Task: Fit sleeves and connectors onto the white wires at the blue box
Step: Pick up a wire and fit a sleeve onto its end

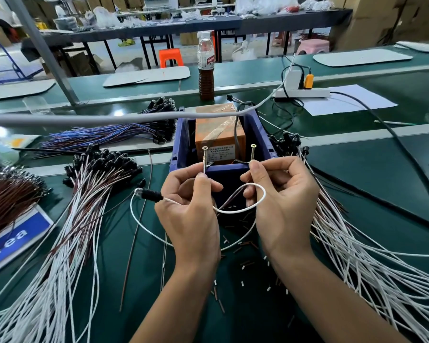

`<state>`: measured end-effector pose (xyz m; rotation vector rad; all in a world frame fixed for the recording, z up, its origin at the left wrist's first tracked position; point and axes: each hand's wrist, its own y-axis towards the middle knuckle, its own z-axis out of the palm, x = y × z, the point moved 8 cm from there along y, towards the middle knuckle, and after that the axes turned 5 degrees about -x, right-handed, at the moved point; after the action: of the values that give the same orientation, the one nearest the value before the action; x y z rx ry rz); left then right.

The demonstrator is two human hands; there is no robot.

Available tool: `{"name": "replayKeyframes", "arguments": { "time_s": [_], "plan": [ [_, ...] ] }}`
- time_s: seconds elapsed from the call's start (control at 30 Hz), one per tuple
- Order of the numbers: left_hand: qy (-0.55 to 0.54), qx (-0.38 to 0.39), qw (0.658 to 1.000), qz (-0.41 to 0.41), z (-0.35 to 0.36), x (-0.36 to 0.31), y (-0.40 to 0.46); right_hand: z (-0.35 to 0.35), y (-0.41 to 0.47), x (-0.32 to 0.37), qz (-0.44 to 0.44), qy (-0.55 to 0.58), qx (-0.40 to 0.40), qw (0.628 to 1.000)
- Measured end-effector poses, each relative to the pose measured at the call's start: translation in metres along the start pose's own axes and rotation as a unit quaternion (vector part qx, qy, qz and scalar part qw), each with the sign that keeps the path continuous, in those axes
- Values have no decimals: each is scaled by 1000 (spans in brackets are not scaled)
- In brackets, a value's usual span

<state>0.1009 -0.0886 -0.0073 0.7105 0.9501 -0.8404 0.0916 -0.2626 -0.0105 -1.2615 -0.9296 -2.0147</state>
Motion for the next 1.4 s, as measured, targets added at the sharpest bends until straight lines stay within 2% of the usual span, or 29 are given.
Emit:
{"name": "replayKeyframes", "arguments": {
  "time_s": [0.2,0.87,1.4],
  "plan": [
    [-1,-9,1000,-2,-1,1,1,2,2,-3,3,9,-4,1000],
    [0,-10,1000,3,-4,3,2,2,-2,7,-36,-84,-5,996],
    [1,-12,1000,7,-4,5,3,0,0,9,-43,-112,-12,993]
  ]
}}
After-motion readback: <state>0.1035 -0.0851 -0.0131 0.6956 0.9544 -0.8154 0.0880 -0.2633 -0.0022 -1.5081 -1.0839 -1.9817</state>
